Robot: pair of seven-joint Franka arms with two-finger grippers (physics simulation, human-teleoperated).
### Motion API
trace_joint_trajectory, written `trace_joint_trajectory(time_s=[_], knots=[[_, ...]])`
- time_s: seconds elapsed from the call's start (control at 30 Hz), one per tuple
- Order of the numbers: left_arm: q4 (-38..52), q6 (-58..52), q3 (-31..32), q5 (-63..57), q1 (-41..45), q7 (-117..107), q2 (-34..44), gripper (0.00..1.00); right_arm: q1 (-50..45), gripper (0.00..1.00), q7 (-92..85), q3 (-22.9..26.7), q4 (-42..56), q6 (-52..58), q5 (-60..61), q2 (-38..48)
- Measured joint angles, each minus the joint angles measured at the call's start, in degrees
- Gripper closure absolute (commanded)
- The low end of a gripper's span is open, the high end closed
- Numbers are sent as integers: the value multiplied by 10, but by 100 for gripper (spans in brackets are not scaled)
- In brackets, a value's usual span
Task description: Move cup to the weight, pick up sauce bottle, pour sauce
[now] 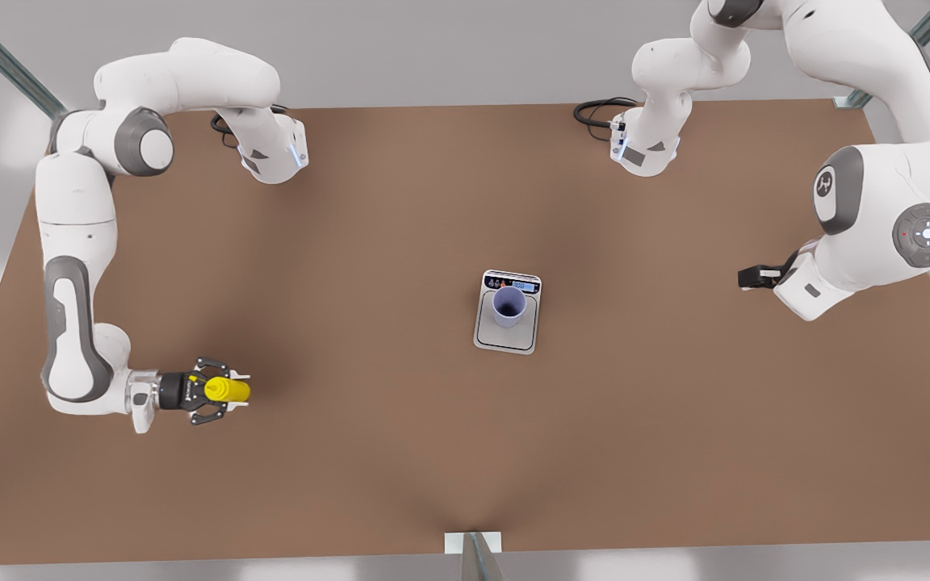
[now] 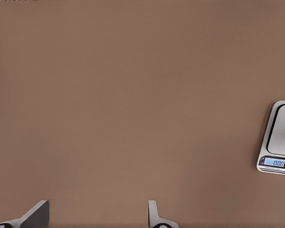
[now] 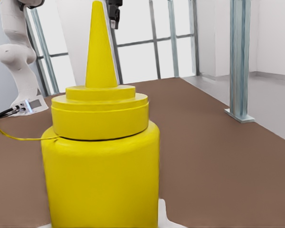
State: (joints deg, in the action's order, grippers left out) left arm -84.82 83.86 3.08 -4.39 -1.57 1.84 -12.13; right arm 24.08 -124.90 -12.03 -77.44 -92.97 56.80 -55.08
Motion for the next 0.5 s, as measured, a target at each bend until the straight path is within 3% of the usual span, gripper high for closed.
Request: trace_joint_trajectory(time_s=[0.5], knots=[[2, -9, 0, 0, -4, 2, -1, 0, 5, 47, -54, 1, 1, -17, 5, -30]])
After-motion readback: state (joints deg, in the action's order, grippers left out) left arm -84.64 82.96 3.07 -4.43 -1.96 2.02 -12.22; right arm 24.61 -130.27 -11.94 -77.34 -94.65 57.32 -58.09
